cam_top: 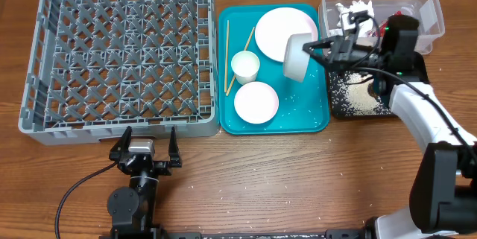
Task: Sort waste into correct bins and load items into the dishwasher
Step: 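Set the emptied bowl back on the teal tray, then grasp the white cup on the teal tray with the right gripper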
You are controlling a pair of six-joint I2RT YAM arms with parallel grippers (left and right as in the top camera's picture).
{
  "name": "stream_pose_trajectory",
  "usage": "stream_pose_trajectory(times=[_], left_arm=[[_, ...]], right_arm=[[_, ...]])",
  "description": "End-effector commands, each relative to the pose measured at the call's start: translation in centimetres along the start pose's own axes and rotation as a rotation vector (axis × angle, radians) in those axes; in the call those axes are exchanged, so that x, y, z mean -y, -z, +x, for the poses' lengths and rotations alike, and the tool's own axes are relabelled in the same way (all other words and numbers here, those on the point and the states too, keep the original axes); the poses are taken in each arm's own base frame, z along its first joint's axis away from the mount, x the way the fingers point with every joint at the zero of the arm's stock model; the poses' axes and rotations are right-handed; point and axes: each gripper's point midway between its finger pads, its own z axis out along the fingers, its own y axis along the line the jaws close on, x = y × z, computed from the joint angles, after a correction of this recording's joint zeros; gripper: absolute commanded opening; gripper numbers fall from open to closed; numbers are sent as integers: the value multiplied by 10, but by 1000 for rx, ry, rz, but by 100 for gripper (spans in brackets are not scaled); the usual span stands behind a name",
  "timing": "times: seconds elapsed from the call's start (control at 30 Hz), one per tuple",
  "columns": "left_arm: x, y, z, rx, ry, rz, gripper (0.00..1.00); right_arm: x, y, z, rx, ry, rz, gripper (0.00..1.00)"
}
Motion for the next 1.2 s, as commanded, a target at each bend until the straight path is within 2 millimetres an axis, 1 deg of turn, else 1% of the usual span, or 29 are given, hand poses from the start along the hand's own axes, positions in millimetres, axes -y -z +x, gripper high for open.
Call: stream_pose_trajectory(times=[0.0, 0.03, 0.1, 0.17, 0.23, 0.33, 0.4, 0.43, 0.53, 0.57, 0.6, 0.67, 0.7, 0.73, 0.77, 0.9, 1.0, 1.03, 1.1, 1.13, 1.17], left_arm=[[-2, 0, 0, 3, -12, -10, 100], [-2, 0, 0, 3, -12, -10, 100], [-2, 0, 0, 3, -12, -10, 100], [-2, 0, 0, 3, -12, -10, 100], [-2, 0, 0, 3, -12, -10, 100], [-2, 0, 0, 3, -12, -10, 100], [-2, 0, 0, 3, -12, -10, 100], [-2, 0, 0, 3, -12, -10, 100], [-2, 0, 0, 3, -12, -10, 100], [-2, 0, 0, 3, -12, -10, 100], [-2, 0, 0, 3, -12, -10, 100], [-2, 0, 0, 3, -12, -10, 100], [-2, 0, 0, 3, -12, -10, 100], [-2, 0, 0, 3, -12, -10, 100], [-2, 0, 0, 3, -12, -10, 100], [-2, 0, 0, 3, -12, -10, 100], [-2, 0, 0, 3, -12, -10, 100], [-2, 0, 0, 3, -12, -10, 100], [-2, 0, 0, 3, -12, -10, 100], [-2, 0, 0, 3, -12, -10, 100], [-2, 0, 0, 3, -12, -10, 100]], right_arm=[[27, 1, -8, 88, 77, 167, 4], [39, -1, -2, 79, 71, 224, 4], [49, -6, 8, 48, 81, 300, 4], [50, -9, 12, 30, 99, 352, 4], [42, -9, 11, 4, 154, 464, 4], [23, 0, 3, 0, 248, 675, 4], [17, 6, 0, 12, 296, 792, 4], [17, 5, 1, 13, 335, 848, 4], [31, -7, 11, -10, 380, 960, 4], [41, -14, 16, -32, 392, 998, 4], [46, -18, 19, -44, 398, 1017, 4], [67, -30, 26, -82, 401, 1070, 4], [81, -37, 31, -109, 388, 1095, 4], [90, -39, 33, -118, 372, 1109, 4], [103, -42, 36, -144, 357, 1126, 4], [132, -46, 45, -200, 320, 1163, 4], [138, -47, 47, -212, 312, 1171, 4], [138, -47, 47, -212, 312, 1171, 7], [136, -48, 46, -213, 312, 1163, 20], [133, -50, 46, -217, 309, 1152, 21], [126, -53, 46, -223, 303, 1130, 22]])
